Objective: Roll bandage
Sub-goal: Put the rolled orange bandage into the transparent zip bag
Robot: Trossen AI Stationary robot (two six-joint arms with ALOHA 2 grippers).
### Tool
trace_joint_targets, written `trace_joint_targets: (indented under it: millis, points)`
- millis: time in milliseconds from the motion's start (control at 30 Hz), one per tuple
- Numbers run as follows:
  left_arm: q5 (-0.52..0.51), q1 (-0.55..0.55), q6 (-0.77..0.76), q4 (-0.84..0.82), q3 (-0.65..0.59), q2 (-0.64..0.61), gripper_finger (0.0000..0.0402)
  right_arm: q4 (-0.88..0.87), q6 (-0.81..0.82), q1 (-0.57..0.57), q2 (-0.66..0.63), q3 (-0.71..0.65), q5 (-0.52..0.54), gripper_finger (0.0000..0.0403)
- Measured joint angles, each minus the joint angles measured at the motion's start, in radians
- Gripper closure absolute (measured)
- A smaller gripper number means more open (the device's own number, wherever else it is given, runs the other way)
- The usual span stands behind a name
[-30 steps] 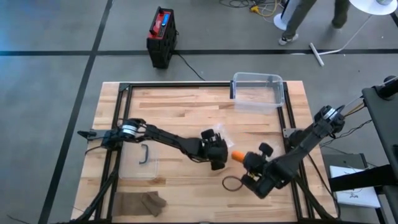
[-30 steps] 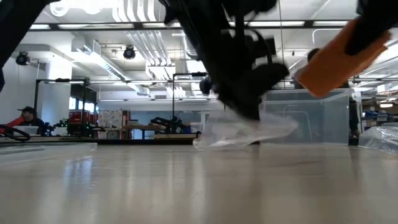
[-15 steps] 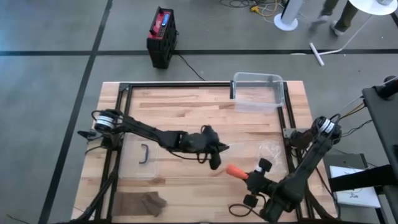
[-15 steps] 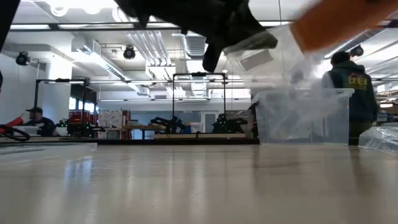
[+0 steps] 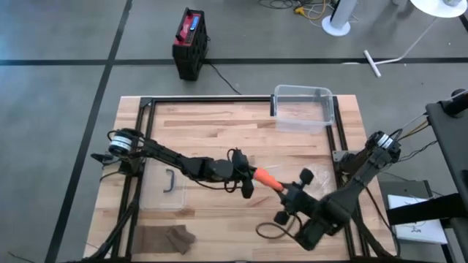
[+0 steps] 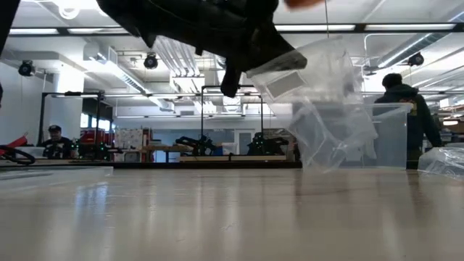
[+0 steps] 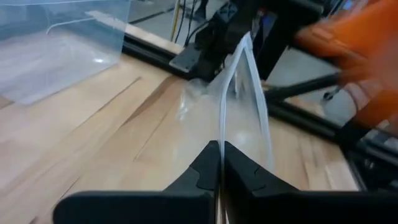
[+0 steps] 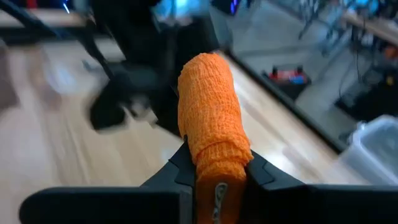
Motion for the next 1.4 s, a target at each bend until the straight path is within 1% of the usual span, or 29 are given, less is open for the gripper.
trace_joint_targets:
  millis: [67,167,267,333,467,567,733,800,900,967,1100,1233,1400]
  points:
    - [-0.03,-0.005,0.016,-0.097,0.0,-0.044,0.0401,-0.003,0.006,-0.034,0.012,-0.007,-0.039,0.0357]
    - [-0.105,-0.014,0.025,-0.281,0.001,-0.129,0.0401,0.004,-0.008,-0.056,0.023,-0.01,-0.077,0.0357]
    - [-0.113,-0.019,0.036,-0.381,0.001,-0.211,0.0401,0.008,-0.018,-0.067,0.036,-0.009,-0.102,0.0357]
    - [-0.114,-0.028,0.039,-0.4,0.002,-0.258,0.0401,0.011,-0.021,-0.074,0.046,-0.009,-0.108,0.0357]
    - [-0.114,-0.044,0.051,-0.427,-0.001,-0.307,0.0401,0.013,-0.035,-0.077,0.048,-0.007,-0.166,0.0357]
    - [-0.157,-0.05,0.056,-0.445,-0.004,-0.31,0.0401,0.019,-0.051,-0.075,0.046,0.042,-0.135,0.0357]
    - [-0.198,-0.05,0.026,-0.456,-0.007,-0.248,0.0401,0.023,-0.185,-0.061,0.038,0.159,0.024,0.0357]
    - [-0.198,-0.051,0.017,-0.45,-0.001,-0.224,0.0401,0.022,-0.236,-0.074,0.038,0.178,0.034,0.0357]
    - [-0.173,-0.051,0.016,-0.433,0.018,-0.197,0.0401,0.021,-0.261,-0.113,0.038,0.167,0.028,0.0357]
    - [-0.146,-0.051,0.017,-0.434,0.028,-0.192,0.0401,0.021,-0.266,-0.135,0.038,0.143,-0.023,0.0357]
    - [-0.125,-0.051,0.025,-0.448,0.035,-0.202,0.0401,0.021,-0.259,-0.153,0.039,0.09,-0.172,0.0357]
    - [-0.129,-0.046,0.025,-0.496,0.035,-0.22,0.0401,0.024,-0.203,-0.136,0.039,0.055,-0.227,0.0357]
    - [-0.129,-0.043,0.024,-0.442,0.035,-0.221,0.0401,0.027,-0.197,-0.127,0.039,0.05,-0.284,0.0357]
